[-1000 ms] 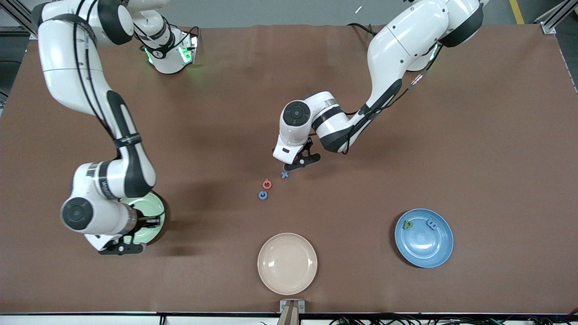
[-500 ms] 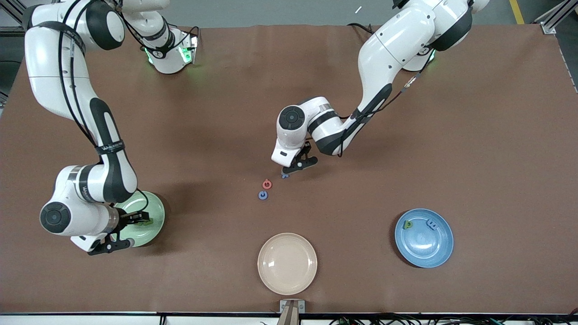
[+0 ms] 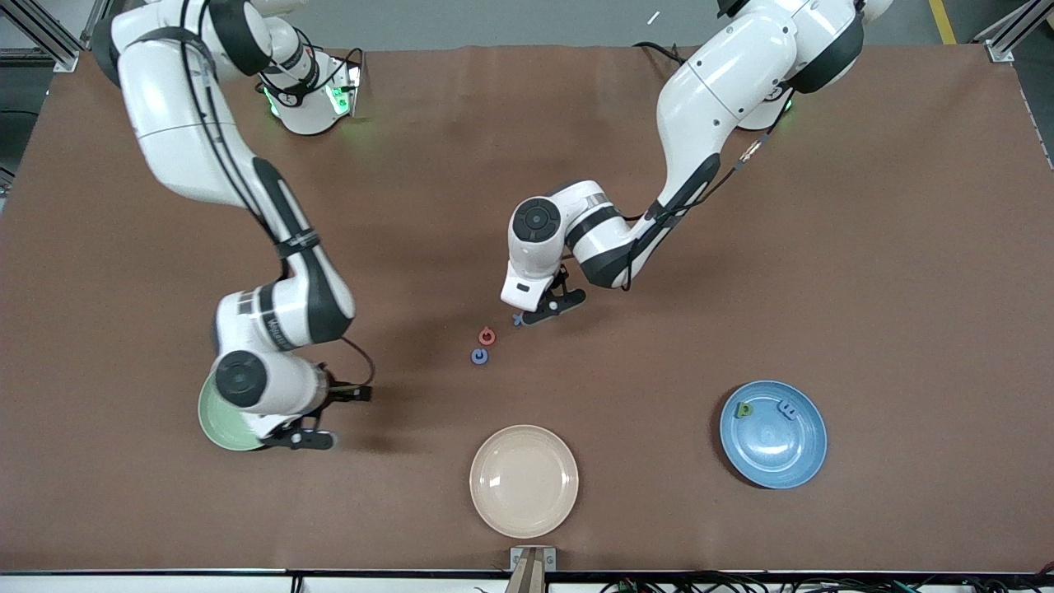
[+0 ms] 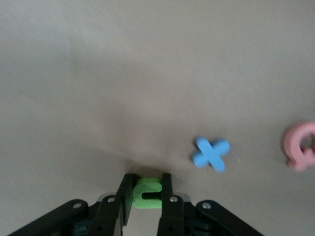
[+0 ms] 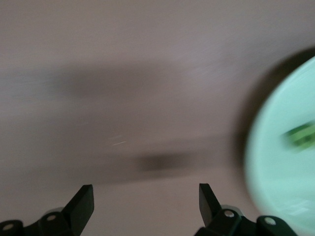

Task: Sort upper and lower case letters into plates
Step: 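Drop the green u in the blue plate while the right gripper grasps C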

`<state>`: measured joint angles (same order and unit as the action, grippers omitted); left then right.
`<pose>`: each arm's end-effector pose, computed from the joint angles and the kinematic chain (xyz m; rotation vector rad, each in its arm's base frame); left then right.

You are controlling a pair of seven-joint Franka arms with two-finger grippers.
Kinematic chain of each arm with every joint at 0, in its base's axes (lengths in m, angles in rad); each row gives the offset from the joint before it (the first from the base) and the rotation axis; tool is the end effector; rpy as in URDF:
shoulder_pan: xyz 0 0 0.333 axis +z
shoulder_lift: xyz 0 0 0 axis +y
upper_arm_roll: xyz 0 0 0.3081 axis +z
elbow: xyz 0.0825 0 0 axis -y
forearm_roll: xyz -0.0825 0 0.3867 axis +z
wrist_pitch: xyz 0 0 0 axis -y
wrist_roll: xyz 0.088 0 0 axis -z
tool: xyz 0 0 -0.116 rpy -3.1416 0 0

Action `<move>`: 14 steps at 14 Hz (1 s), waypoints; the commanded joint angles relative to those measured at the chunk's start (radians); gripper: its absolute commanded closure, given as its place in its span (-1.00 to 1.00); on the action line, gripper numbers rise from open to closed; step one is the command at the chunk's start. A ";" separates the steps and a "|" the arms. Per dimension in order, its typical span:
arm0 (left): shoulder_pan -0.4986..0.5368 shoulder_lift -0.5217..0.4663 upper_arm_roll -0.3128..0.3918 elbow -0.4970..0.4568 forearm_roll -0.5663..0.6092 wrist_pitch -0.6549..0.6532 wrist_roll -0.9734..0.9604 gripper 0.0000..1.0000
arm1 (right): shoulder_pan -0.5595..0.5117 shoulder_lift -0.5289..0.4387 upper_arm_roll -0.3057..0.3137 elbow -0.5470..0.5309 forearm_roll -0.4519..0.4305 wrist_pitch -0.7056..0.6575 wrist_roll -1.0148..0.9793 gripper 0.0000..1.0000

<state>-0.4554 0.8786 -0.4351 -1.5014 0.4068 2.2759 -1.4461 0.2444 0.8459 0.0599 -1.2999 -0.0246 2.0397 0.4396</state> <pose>0.4862 -0.5102 0.1599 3.0669 0.6630 -0.0428 0.6997 0.2084 0.2105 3.1142 -0.2196 -0.1663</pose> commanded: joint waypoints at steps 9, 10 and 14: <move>0.386 -0.130 0.061 0.004 0.075 -0.157 0.531 0.97 | 0.268 0.018 0.008 -0.028 -0.004 0.180 0.446 -0.93; 0.436 -0.124 0.061 0.004 0.114 -0.156 0.580 0.97 | 0.279 0.024 0.008 -0.036 -0.006 0.204 0.446 -0.93; 0.536 -0.069 0.067 0.070 0.237 -0.131 0.745 0.97 | 0.299 0.044 0.002 -0.041 -0.032 0.228 0.444 -0.91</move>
<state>0.0704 0.7778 -0.3636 -1.4866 0.5998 2.1420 -0.7601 0.5337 0.8908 0.0734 -1.3293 -0.0357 2.2559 0.8697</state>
